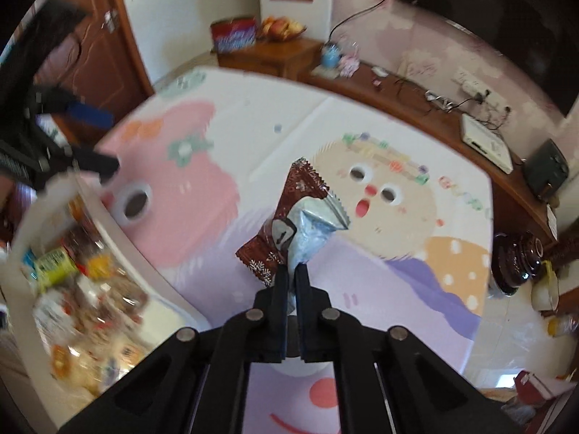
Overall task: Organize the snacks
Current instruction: 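Carry the chocolate snack over the tray and open the right gripper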
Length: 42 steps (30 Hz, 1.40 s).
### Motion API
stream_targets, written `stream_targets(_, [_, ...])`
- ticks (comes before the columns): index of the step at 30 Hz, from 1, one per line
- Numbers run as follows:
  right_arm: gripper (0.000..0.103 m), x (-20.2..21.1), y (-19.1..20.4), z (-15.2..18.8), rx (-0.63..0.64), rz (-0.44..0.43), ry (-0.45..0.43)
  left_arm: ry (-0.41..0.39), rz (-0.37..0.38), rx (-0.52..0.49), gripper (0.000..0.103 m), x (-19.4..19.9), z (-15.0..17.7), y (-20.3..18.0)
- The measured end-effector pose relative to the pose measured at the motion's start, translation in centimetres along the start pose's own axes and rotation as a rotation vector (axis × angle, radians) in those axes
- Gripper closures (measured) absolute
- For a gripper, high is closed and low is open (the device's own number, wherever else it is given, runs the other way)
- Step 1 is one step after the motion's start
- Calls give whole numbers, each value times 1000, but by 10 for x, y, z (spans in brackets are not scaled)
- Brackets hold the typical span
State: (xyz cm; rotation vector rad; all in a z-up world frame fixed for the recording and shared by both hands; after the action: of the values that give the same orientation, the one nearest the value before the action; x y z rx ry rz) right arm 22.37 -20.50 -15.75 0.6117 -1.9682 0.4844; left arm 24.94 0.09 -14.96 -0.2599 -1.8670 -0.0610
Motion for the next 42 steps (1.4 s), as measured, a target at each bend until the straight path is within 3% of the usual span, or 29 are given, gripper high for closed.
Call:
stream_targets(6, [99, 52, 30, -2, -32, -7, -63, -52, -25, 21, 17, 44, 28, -8])
stream_targets(12, [99, 95, 67, 7, -80, -4, -72, -114, -65, 43, 17, 98, 67, -15])
stream_targets(24, [99, 177, 138, 19, -147, 10, -150, -176, -58, 179, 2, 163, 133, -14])
stream_targets(32, [99, 193, 165, 28, -231, -6, -135, -180, -81, 236, 1, 174, 157, -21])
stream_targets(42, [99, 179, 181, 36, -261, 12, -88, -189, -157, 260, 1, 176, 179, -32])
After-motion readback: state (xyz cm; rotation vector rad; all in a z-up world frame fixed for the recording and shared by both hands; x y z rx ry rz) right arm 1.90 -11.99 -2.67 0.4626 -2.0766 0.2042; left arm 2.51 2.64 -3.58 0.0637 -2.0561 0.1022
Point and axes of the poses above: each gripper's, at about its wrist camera, not at the fingertips, and x roughly against the way its jaws point, y to its left, z to its underside, the point moved 1 cm from there along -x, roughly the way its jaws point, and after that the axes turned 6 degrees about x, right-handed, at the moved point
